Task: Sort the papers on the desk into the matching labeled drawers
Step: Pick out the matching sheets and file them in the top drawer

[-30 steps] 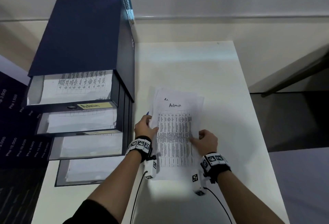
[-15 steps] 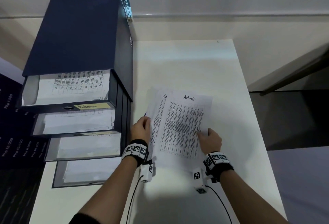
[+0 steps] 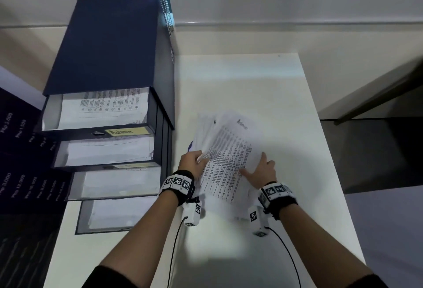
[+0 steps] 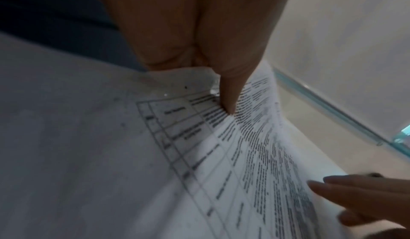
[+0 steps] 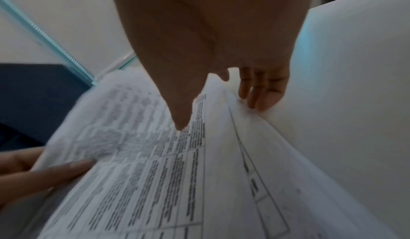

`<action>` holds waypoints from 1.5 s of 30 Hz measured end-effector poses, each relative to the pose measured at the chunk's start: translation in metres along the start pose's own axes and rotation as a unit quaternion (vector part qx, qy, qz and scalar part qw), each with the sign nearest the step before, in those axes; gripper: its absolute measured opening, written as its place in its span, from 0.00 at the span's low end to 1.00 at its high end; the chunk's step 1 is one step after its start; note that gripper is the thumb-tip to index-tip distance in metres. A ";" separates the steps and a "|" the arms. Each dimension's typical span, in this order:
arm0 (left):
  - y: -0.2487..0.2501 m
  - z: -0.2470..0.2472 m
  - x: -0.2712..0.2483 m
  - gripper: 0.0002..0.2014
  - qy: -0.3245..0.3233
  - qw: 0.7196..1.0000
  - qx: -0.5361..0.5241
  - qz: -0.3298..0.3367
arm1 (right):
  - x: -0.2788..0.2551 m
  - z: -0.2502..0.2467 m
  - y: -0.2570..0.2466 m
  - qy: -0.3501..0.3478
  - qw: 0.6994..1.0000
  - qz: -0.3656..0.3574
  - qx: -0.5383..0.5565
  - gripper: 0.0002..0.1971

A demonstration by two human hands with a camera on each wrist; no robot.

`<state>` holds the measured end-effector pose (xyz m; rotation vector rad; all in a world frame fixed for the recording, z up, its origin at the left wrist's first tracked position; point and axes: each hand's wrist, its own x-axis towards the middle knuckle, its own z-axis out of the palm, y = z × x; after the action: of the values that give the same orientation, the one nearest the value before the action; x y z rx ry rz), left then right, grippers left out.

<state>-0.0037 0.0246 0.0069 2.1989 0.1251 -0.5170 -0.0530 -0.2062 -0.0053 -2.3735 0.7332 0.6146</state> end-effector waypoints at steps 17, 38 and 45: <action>0.009 -0.056 -0.091 0.26 0.026 0.985 -0.164 0.054 | -0.112 -0.022 -0.019 0.133 0.915 -0.193 0.327 0.15; -0.035 -0.309 -0.209 0.32 0.179 0.906 -0.383 0.031 | -0.216 -0.017 -0.247 -0.219 0.865 -0.268 0.363 0.20; -0.053 -0.314 -0.194 0.10 0.150 0.929 -0.330 0.078 | -0.193 -0.014 -0.285 -0.143 0.890 -0.217 0.376 0.16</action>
<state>-0.0938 0.3166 0.2202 1.5875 0.2445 -0.0234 -0.0164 0.0488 0.2241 -1.5922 0.2182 0.3733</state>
